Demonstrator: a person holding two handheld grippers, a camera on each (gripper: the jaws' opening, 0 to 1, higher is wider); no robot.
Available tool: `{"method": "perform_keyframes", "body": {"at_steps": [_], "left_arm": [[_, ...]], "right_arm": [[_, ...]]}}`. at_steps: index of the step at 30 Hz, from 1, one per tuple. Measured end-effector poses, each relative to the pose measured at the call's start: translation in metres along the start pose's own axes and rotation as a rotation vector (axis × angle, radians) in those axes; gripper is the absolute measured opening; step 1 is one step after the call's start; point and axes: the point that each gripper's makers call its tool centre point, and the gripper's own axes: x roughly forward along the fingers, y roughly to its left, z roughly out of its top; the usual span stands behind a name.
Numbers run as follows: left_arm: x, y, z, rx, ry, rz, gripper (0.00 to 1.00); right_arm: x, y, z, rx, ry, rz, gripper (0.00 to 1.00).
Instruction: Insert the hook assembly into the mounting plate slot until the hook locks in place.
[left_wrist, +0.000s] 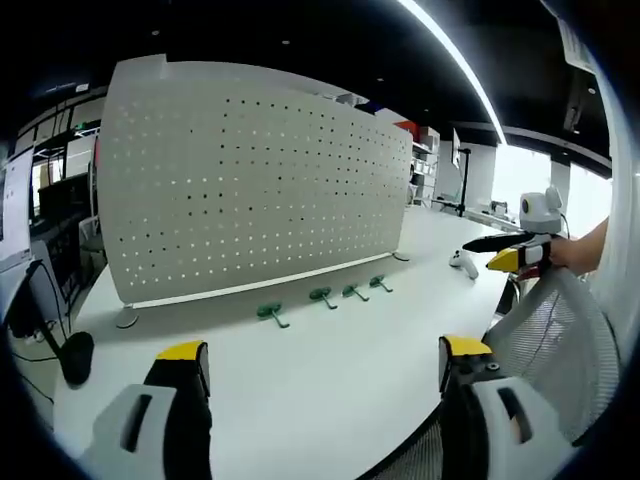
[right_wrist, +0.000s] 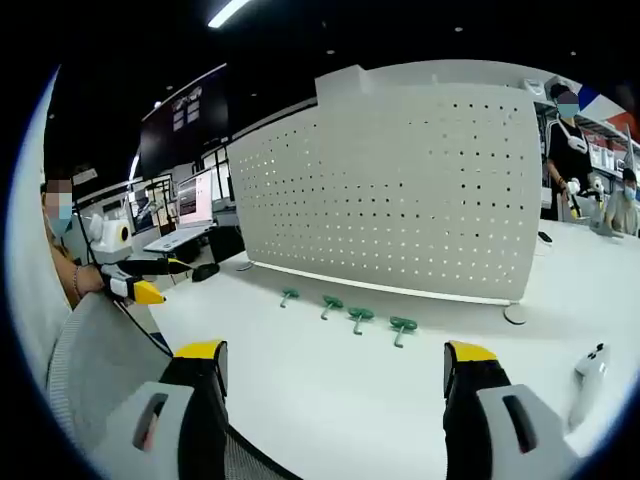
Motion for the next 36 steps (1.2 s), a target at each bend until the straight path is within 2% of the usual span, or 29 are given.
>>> {"method": "perform_keyframes", "body": {"at_steps": [26,32,36], "left_arm": [[-0.002,0.0,0.004,0.025,-0.001,0.008,0.97],[-0.001,-0.004,0.004,0.048,0.018,-0.012,0.97],[-0.003,-0.005,0.016,0.061,0.001,-0.016,0.96]], "right_arm": [[-0.002,0.001,0.005,-0.022,-0.006,-0.004,0.87],[-0.002,0.006,0.008,-0.042,0.002,0.017,0.86],[-0.001,0.007,0.012,-0.044,0.003,0.03,0.82]]}}
